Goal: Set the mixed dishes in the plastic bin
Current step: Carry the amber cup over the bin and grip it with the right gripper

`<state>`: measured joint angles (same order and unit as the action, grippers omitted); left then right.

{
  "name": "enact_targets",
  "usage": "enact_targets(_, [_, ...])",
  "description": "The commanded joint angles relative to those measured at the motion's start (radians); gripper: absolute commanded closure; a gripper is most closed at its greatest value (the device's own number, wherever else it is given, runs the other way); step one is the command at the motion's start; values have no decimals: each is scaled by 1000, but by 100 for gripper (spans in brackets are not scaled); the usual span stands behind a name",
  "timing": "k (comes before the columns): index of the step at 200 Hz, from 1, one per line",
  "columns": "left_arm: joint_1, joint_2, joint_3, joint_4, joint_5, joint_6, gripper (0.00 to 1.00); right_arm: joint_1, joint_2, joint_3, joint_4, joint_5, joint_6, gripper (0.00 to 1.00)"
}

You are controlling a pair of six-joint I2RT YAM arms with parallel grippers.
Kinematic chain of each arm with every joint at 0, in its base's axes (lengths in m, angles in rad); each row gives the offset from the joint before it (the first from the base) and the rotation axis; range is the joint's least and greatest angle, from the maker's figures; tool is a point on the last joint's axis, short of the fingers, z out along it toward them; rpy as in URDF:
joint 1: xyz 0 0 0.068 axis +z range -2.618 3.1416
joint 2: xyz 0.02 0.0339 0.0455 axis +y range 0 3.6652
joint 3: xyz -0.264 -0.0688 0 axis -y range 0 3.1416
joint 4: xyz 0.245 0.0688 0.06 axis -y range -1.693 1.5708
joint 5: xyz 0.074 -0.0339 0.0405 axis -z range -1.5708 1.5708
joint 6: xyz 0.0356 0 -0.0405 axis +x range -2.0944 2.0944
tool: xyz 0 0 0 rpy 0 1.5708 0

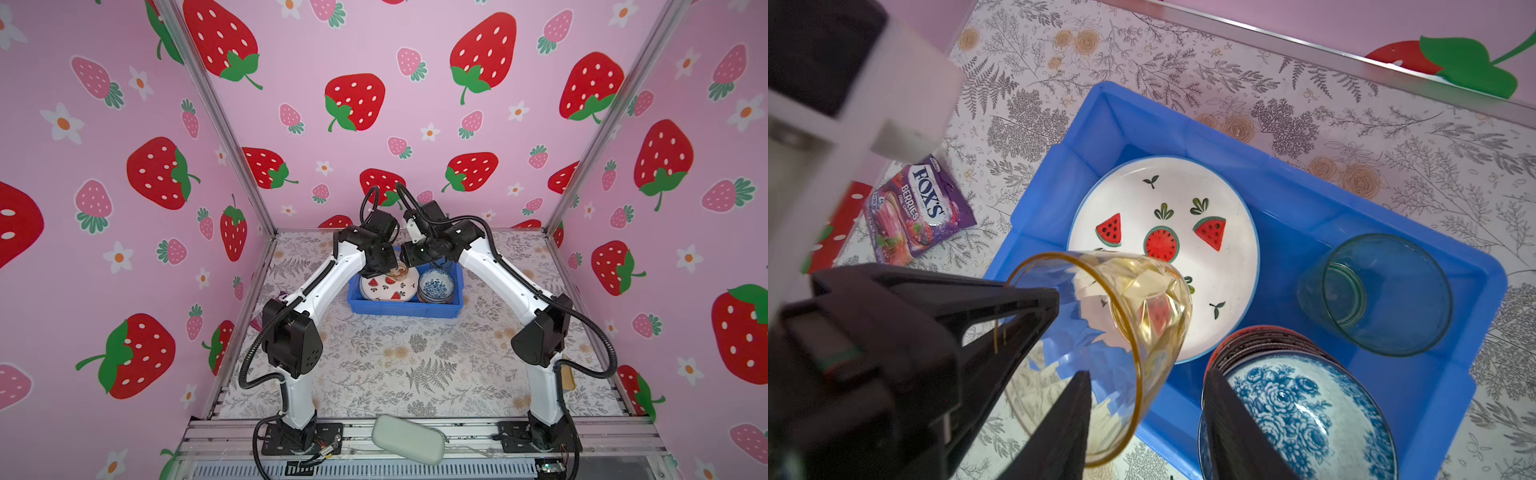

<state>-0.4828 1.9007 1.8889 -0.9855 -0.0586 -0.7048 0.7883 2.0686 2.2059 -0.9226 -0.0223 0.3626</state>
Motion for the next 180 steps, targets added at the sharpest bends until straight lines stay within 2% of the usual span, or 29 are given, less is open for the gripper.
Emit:
enact_targets(1, [-3, -15, 49, -4, 6, -14, 100, 7, 26, 26, -22, 21, -13, 57])
enact_targets(60, [-8, -26, 42, -2, 12, -15, 100, 8, 39, 31, -14, 38, -13, 72])
enact_targets(151, [-14, -34, 44, 0, 14, -16, 100, 8, 59, 50, -13, 25, -10, 85])
enact_targets(180, [-14, -38, 47, 4, 16, -18, 100, 11, 68, 49, -10, 22, -13, 86])
